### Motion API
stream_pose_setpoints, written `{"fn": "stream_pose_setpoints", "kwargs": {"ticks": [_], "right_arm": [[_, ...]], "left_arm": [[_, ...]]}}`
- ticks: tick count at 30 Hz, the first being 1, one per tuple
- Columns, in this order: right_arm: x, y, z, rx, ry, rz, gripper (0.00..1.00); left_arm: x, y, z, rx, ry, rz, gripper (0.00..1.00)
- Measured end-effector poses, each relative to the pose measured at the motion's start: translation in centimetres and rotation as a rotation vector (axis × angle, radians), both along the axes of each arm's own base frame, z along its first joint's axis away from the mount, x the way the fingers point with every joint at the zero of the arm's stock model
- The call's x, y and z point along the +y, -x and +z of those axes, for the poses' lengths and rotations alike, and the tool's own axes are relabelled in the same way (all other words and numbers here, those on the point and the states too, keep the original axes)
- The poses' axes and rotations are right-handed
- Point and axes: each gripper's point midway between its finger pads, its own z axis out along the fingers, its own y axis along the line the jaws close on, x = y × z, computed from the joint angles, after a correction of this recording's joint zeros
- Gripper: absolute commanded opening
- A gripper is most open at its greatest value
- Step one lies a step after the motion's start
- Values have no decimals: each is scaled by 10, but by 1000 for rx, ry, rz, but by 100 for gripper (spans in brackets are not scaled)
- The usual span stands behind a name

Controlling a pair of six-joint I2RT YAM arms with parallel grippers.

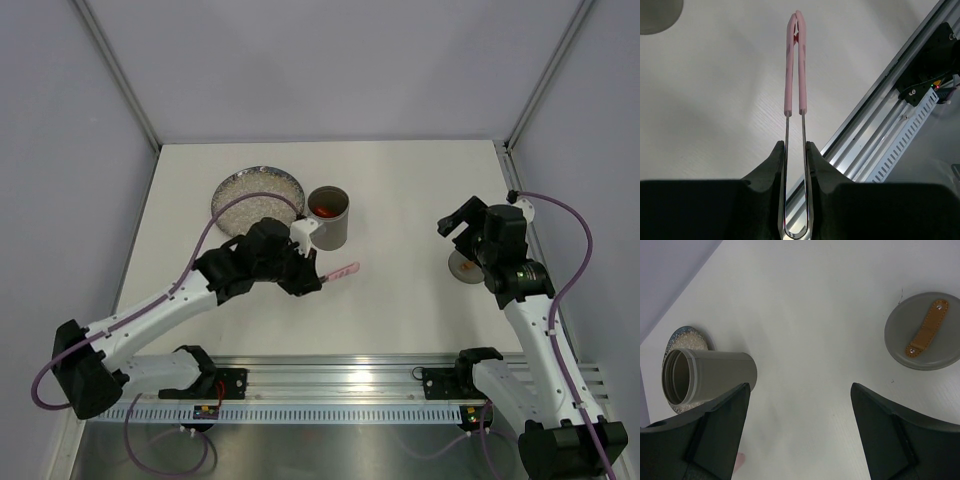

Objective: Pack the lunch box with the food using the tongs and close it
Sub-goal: Place the clamp at the center of the board.

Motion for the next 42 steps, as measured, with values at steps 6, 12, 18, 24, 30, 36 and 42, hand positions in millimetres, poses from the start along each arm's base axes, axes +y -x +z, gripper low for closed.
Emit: {"fn": "stream_pose_setpoints", "kwargs": {"ticks": [6, 12, 18, 24, 30, 36, 42], "right_arm": [[3, -2, 5, -5, -8, 14, 90], [5, -2, 1, 12, -11, 22, 90], [5, -3, -1, 18, -10, 23, 90], [5, -4, -4, 30, -9, 22, 90], [5, -6, -6, 36, -9, 22, 90], [5, -6, -6, 35, -9, 22, 90], [5, -6, -7, 39, -2, 24, 90]], "left_arm": [[-28, 8, -42, 36, -64, -55, 0], [-44, 9, -79, 53, -140, -72, 0], [-45, 10, -96, 61, -165, -63, 4], [-44, 8, -101, 57, -175, -51, 15], [-45, 3, -110, 50, -192, -40, 28], [-44, -4, -122, 44, -255, -40, 38], [-56, -15, -116, 16, -258, -55, 74]]}}
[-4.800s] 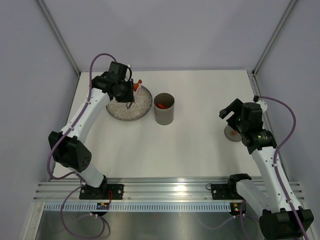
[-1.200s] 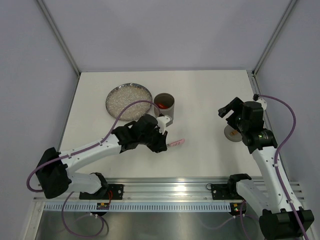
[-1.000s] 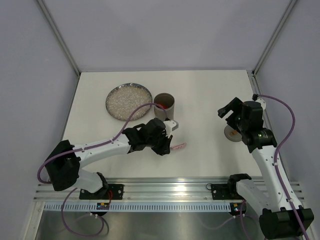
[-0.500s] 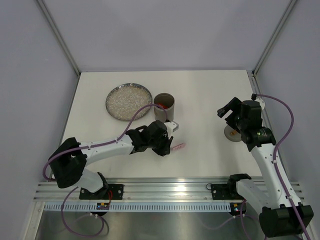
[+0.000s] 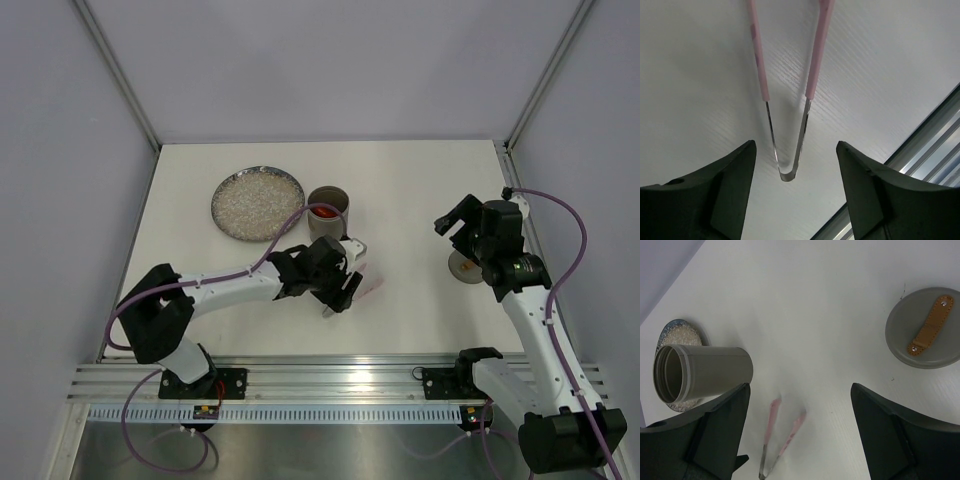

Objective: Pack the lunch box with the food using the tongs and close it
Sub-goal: Place the clamp at the center of the board, then pick up the box lid from the center of the board.

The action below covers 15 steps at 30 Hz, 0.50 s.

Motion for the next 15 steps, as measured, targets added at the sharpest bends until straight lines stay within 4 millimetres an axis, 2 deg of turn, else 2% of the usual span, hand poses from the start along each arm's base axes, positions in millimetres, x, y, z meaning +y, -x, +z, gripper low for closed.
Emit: {"fn": "stream_pose_setpoints", "kwargs": {"ticks": [1, 3, 6, 8, 11, 15], "right_arm": [[-1, 0, -1, 3, 4, 0, 91], [-3, 1, -3, 14, 22, 1, 92], [-6, 2, -9, 37, 55, 4, 94], [-9, 4, -20, 82, 75, 9, 95], [-23, 6, -47, 202, 98, -24, 95], [-58, 12, -84, 374, 100, -134, 96]], "left_arm": [[-1, 0, 1, -1, 1, -2, 82], [0, 0, 3, 1, -6, -6, 86], [6, 2, 10, -4, -20, -11, 89], [9, 1, 23, -22, -21, -7, 89], [11, -7, 55, -84, 9, 22, 88], [17, -30, 111, -186, 112, 103, 88]]}}
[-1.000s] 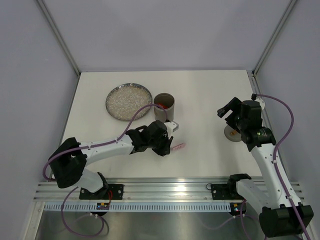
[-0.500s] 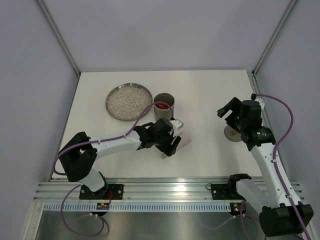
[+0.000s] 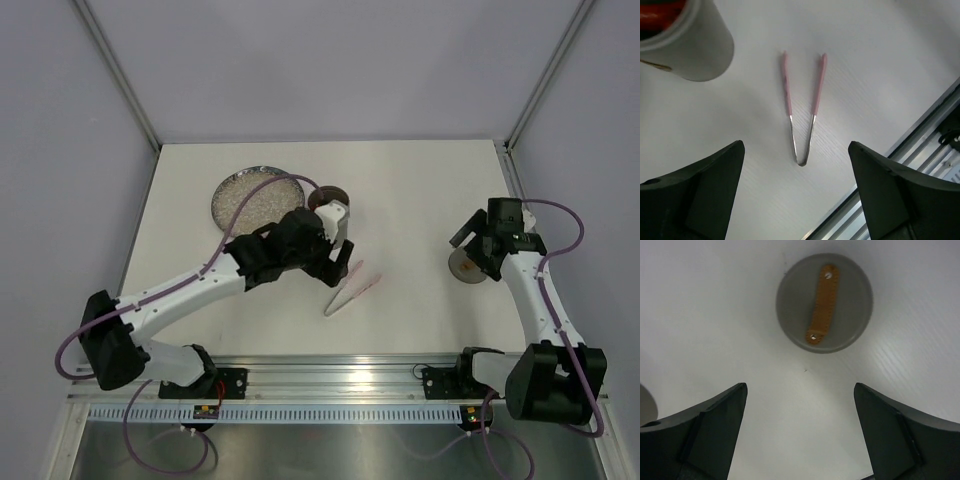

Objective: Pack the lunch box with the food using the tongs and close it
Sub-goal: Pick up the box lid from the center of the board.

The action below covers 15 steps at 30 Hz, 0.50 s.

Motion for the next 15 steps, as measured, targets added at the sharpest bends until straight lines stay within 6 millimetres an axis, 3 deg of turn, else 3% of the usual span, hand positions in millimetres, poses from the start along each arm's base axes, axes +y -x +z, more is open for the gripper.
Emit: {"fn": "stream_pose_setpoints", "kwargs": {"ticks": [2, 6, 10, 15], "right_arm": [[-15, 5, -12, 58, 10, -54, 95], [-28, 9, -28, 125, 10, -103, 79], [-36, 7, -49, 199, -1, -125, 69], [-42, -3, -65, 249, 4, -132, 68]], "left_arm": [[12, -11, 19, -25, 48, 56, 88], [39, -33, 43, -58, 110, 185, 88], [47, -34, 44, -65, 114, 227, 89], [54, -31, 35, -47, 104, 246, 89]]}}
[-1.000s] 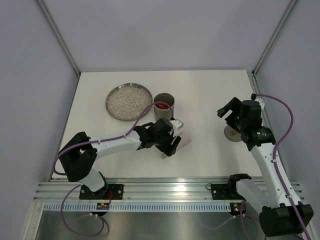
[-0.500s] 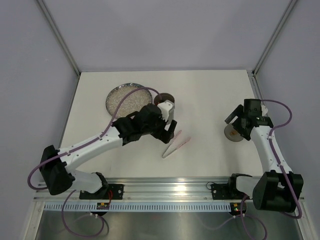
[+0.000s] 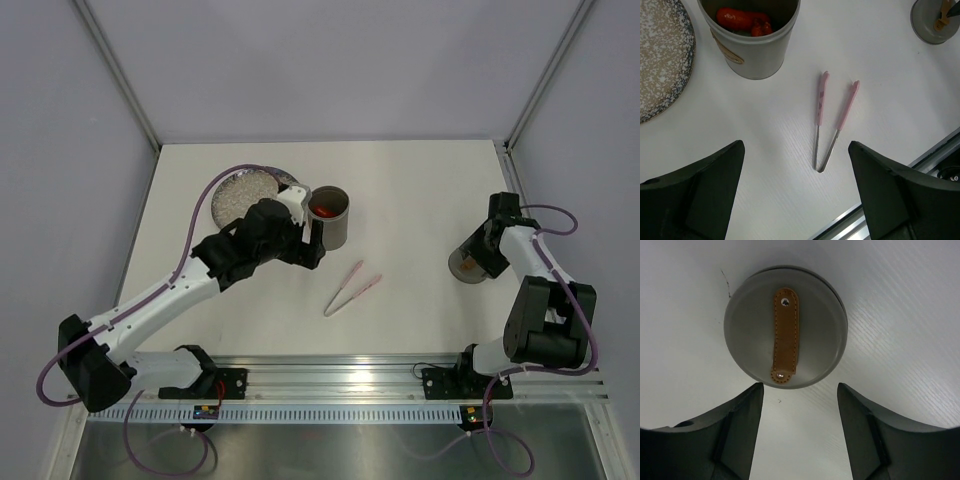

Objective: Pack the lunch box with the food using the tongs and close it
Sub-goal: Pick up the box lid from the center of the board.

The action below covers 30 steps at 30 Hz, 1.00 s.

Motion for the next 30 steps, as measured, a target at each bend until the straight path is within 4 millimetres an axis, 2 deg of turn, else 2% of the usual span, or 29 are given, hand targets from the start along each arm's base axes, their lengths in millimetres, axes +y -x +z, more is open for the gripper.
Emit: {"fn": "stream_pose_setpoints", "kwargs": {"ticks": [5, 9, 14, 18, 25, 26, 28, 29, 30], "right_arm": [[-2, -11, -6, -13, -1, 1, 67], [-3, -18, -11, -17, -2, 3, 56], [-4, -28, -20, -16, -6, 6, 54], [-5, -36, -24, -18, -6, 7, 53], [-8, -49, -25, -42, 4, 21, 32], [-9, -50, -25, -44, 5, 24, 23], [-8, -50, -25, -45, 2, 34, 15], [-7, -51, -25, -47, -1, 36, 6], [-7, -51, -25, -51, -2, 39, 3]], "left_arm": [[4, -1, -8, 18, -8, 13, 89], [6, -1, -15, 29, -14, 21, 89], [9, -2, -20, 39, -6, 32, 89], [10, -3, -17, 38, 13, 41, 89], [9, -2, -14, 39, 29, 40, 89], [9, -3, -14, 41, 31, 40, 89], [9, -3, -14, 47, 38, 42, 89], [10, -4, -14, 52, 44, 43, 89], [11, -5, -14, 56, 53, 47, 89]]}}
